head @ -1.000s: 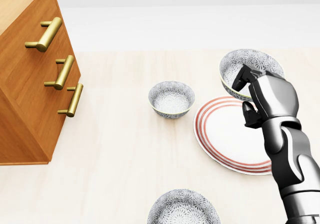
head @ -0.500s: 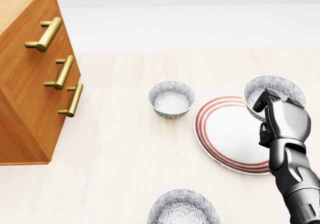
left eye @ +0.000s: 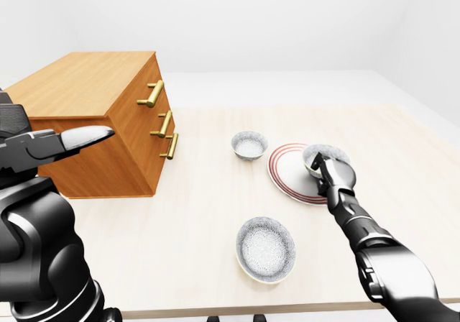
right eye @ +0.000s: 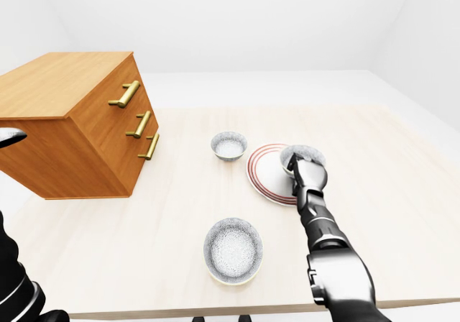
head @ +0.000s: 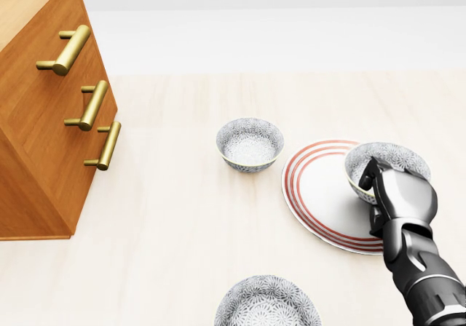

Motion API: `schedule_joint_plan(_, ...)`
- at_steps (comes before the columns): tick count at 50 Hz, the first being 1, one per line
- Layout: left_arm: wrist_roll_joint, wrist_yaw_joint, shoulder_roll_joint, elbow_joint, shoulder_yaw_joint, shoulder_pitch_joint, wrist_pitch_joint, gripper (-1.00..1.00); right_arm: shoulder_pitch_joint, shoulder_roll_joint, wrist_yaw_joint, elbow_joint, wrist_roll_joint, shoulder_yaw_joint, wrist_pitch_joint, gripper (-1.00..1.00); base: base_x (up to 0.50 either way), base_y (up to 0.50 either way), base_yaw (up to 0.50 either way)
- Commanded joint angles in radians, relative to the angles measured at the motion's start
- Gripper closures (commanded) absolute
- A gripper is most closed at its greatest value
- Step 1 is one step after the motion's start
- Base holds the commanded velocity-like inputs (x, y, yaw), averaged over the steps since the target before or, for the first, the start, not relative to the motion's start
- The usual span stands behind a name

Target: Put the bowl in the middle on the plate.

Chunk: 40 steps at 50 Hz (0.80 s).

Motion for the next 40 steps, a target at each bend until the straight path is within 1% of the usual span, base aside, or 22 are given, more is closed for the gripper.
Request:
schedule_joint_plan(1, -0.001, -0.001, 0.002, 0.004, 0.001, -0.003, 0.000, -1.00, -0.019, -0.001, 0.000, 0.031, -0.027, -0.002, 0.000, 1.00, 0.00, 0.00, 0.00)
schedule_joint_plan(20, 0.000, -0.003, 0.000, -0.001, 0.002, 0.003, 0.000, -1.00, -0.021, -0.001, 0.000, 0.032, -0.035, -0.004, 0.000, 1.00, 0.00, 0.00, 0.00)
schedule_joint_plan(40, 0.006, -0.006, -0.001, 0.004, 0.001, 0.004, 0.000, -1.00, -0.047, 0.022, 0.000, 0.019, -0.009, -0.008, 0.000, 1.00, 0.00, 0.00, 0.00)
